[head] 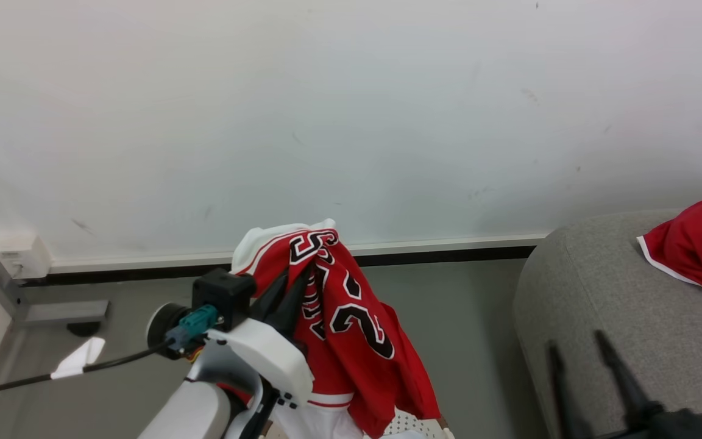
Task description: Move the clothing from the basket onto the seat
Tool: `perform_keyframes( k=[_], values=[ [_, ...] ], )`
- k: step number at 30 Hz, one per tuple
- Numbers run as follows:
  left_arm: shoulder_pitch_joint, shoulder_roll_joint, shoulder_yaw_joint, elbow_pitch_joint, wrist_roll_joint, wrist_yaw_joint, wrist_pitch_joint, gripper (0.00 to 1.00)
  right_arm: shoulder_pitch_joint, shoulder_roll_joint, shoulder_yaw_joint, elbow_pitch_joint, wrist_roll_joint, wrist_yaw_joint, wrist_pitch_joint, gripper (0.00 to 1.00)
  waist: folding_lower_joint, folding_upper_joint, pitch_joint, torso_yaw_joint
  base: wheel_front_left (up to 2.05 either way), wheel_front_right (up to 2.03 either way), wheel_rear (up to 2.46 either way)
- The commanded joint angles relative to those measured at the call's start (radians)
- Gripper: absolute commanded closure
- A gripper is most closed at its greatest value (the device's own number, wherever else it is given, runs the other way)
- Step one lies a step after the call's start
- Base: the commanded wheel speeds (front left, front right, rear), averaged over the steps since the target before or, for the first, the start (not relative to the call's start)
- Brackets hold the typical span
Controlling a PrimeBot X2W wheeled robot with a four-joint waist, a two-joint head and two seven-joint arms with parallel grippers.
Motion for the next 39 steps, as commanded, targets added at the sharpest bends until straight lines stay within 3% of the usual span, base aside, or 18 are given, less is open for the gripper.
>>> perform_keyframes(
  k=[1,6,12,24,25,26,33,34,36,37,39],
  values=[
    [0.008,0.005,-0.002,-0.012,-0.012,0.003,0.002,1.0,-0.004,-0.01,0.029,-0.003,-0.005,-0.002,-0.003,0.0,0.0001,-0.0001,0.001,0.001,0.0,0.0,0.0],
    [-0.006,-0.008,-0.02,-0.042,-0.007,0.006,0.014,1.0,-0.069,-0.063,0.233,-0.011,0.0,-0.002,0.008,0.0,0.0001,-0.0001,0.005,0.006,0.0,0.0,0.0],
    [-0.022,-0.025,-0.045,-0.058,0.0,0.0,0.024,1.0,-0.18,-0.057,0.401,0.047,0.018,-0.002,0.031,0.0,0.0001,-0.0001,0.013,0.009,0.0,0.0,0.0],
    [-0.056,-0.085,-0.132,-0.075,0.003,-0.03,0.053,1.0,-0.433,0.003,0.517,0.442,-0.017,-0.002,0.01,0.0,0.0001,-0.0001,0.021,0.041,0.0,0.0,0.0],
    [-0.058,-0.089,-0.138,-0.076,0.004,-0.031,0.055,1.0,-0.444,0.006,0.507,0.471,-0.008,-0.002,0.005,0.56,0.0001,-0.0001,0.022,0.045,0.0,0.0,0.0],
    [-0.059,-0.093,-0.142,-0.077,0.003,-0.033,0.056,1.0,-0.455,0.007,0.501,0.477,0.013,-0.002,0.003,0.99,0.0001,-0.0001,0.023,0.05,0.0,0.0,0.0],
    [-0.05,-0.087,-0.146,-0.067,0.001,-0.024,0.047,1.0,-0.47,0.006,0.46,0.433,0.113,-0.002,-0.004,1.0,0.0001,-0.0001,0.034,0.055,0.0,0.0,0.0],
    [-0.048,-0.085,-0.145,-0.066,0.001,-0.022,0.045,0.88,-0.465,0.006,0.447,0.422,0.117,-0.002,-0.004,1.0,0.0001,-0.0001,0.036,0.053,0.0,0.0,0.0],
    [-0.04,-0.083,-0.145,-0.064,0.003,-0.022,0.04,0.55,-0.455,0.006,0.419,0.407,0.115,-0.002,-0.005,1.0,0.0001,-0.0001,0.038,0.049,0.0,0.0,0.0],
    [-0.037,-0.081,-0.146,-0.063,0.003,-0.021,0.036,0.02,-0.45,0.006,0.404,0.4,0.111,-0.002,-0.005,1.0,0.0001,-0.0001,0.039,0.048,0.0,0.0,0.0],
    [-0.031,-0.079,-0.148,-0.061,-0.002,-0.022,0.033,0.0,-0.442,0.007,0.369,0.385,0.102,-0.002,-0.005,1.0,0.0001,-0.0001,0.041,0.044,0.0,0.0,0.0]
  ],
)
